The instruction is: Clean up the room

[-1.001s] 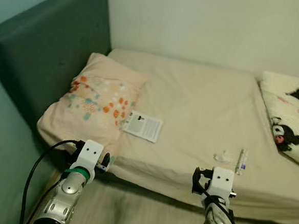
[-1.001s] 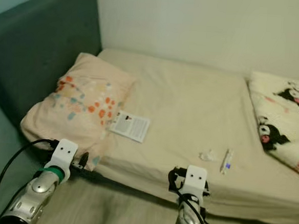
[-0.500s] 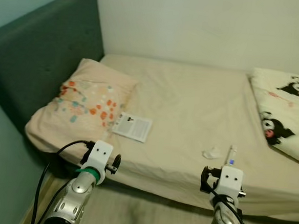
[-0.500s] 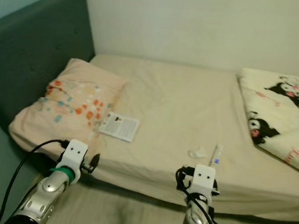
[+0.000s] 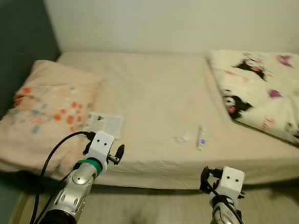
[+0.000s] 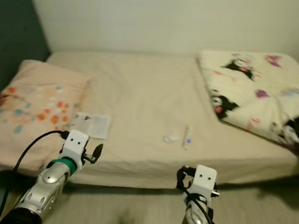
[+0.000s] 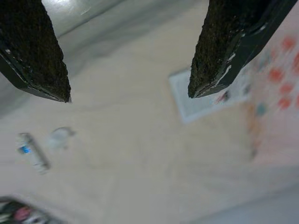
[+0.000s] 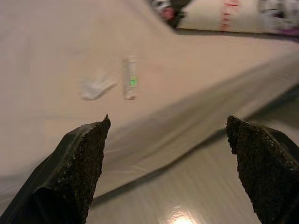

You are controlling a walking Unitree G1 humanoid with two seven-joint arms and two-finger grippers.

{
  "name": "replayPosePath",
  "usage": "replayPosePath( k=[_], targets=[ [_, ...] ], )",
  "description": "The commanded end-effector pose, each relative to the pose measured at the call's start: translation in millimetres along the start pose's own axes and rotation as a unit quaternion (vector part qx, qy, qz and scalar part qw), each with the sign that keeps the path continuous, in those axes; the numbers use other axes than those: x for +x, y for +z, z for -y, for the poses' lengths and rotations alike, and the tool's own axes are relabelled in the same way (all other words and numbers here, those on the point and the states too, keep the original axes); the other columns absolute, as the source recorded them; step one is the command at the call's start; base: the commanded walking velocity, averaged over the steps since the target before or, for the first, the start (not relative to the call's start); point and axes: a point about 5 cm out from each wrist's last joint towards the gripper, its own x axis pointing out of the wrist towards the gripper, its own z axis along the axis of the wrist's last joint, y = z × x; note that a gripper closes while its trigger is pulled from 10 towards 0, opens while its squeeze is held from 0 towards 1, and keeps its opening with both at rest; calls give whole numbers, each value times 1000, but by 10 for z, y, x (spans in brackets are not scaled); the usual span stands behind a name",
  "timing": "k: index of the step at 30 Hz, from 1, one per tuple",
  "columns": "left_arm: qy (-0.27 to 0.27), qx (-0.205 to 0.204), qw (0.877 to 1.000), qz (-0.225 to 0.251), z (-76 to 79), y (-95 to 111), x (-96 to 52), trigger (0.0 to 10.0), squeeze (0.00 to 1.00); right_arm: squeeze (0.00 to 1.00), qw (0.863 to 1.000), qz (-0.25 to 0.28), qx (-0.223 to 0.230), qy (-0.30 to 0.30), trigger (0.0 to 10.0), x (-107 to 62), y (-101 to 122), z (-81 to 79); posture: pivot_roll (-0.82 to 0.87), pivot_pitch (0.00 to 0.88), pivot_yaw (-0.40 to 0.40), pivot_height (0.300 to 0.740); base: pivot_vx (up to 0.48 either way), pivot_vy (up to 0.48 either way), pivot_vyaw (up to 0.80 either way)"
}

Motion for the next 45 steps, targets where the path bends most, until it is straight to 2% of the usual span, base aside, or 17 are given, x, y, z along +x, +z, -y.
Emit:
replayPosePath(
  k=[1, 27, 45],
  targets=[
    [-4, 0, 1000, -7, 2, -18, 14, 10000, 0, 0, 1000, -5, 5, -5, 10000, -12, -24, -14, -2, 0, 103, 740, 330, 0, 0],
    [-6, 7, 1000, -13, -14, -56, -7, 10000, 0, 0, 1000, 0, 4, 8, 10000, -18, -20, -78, 14, 0, 103, 740, 321, 0, 0],
    [37, -1, 999, -11, -100, -52, 2, 10000, 0, 0, 999, 13, -3, 36, 10000, 30, 51, -120, 15, 0, 84, 740, 0, -17, 0]
  ],
)
